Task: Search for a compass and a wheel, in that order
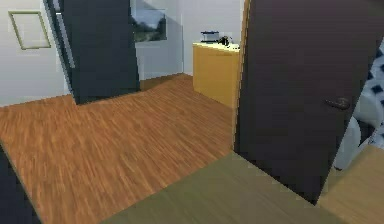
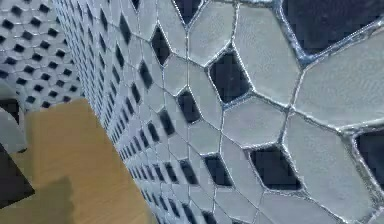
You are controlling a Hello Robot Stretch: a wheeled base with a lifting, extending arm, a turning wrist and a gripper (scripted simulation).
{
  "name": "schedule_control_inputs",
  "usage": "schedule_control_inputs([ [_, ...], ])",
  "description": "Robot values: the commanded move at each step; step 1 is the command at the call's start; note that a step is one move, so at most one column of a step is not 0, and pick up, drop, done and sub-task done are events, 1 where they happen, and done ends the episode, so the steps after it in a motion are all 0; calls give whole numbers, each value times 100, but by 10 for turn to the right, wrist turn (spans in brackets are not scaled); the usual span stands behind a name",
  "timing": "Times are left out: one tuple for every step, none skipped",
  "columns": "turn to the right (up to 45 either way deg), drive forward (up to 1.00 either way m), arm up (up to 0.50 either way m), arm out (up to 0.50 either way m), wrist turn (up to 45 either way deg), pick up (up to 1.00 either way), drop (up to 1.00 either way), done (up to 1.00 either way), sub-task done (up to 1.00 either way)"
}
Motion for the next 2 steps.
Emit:
schedule_control_inputs([
  [-210,0,0,0,0,0,0,0,0],
  [0,25,0,0,0,0,0,0,0],
])
